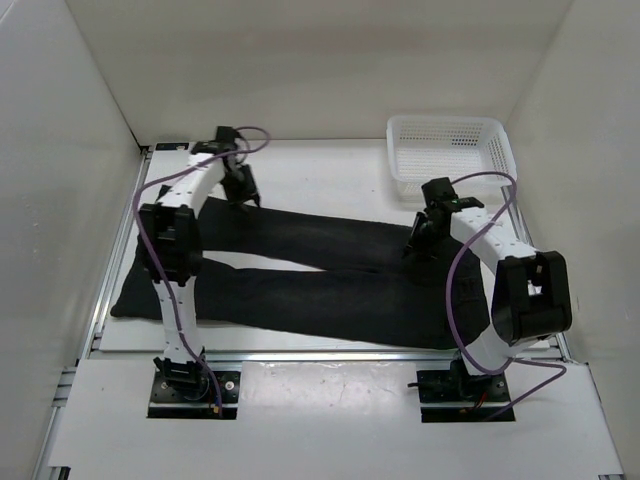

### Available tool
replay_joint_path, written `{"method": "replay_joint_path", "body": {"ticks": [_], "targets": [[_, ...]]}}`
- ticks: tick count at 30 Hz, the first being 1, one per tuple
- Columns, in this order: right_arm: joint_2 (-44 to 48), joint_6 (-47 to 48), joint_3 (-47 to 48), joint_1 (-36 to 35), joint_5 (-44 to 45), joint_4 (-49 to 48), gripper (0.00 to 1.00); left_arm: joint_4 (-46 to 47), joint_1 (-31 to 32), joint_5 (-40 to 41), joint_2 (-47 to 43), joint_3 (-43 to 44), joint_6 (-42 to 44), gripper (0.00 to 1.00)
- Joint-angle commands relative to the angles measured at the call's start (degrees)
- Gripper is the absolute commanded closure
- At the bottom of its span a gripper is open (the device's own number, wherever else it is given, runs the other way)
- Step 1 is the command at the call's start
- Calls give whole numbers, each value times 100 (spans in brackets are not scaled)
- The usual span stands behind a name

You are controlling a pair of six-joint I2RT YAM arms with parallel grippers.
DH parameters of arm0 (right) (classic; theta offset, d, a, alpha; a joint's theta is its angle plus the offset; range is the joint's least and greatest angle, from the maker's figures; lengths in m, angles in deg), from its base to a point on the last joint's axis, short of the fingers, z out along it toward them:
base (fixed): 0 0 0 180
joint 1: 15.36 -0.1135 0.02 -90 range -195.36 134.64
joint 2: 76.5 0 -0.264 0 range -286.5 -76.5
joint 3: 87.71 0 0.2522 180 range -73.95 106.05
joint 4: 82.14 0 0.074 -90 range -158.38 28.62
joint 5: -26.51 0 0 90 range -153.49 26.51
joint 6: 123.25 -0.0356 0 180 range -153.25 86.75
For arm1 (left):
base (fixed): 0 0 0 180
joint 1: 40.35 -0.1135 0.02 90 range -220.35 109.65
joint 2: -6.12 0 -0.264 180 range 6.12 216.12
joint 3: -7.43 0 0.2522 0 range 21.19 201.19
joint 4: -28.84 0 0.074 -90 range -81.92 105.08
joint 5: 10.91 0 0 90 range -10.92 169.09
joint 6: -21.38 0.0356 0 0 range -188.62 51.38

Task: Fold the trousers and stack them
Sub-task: Flatten the trousers out

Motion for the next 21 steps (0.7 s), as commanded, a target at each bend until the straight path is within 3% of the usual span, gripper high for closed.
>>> {"method": "replay_joint_path", "body": {"ticks": [1,5,10,15,21], "targets": [[-57,62,524,-465,-417,-262,63,76,590,-255,134,408,-196,49],[-760,62,1526,-1125,-417,-148,63,76,643,-501,775,751,-302,49],[-1604,-131,1792,-1468,-575,-227,63,-292,643,15,1365,1251,-520,49],[-1912,-263,1371,-1530,-716,-377,63,-346,643,140,1830,1612,-592,49],[-1149,-377,132,-1724,-76,-315,63,-609,643,88,2358,2367,-531,48]]}}
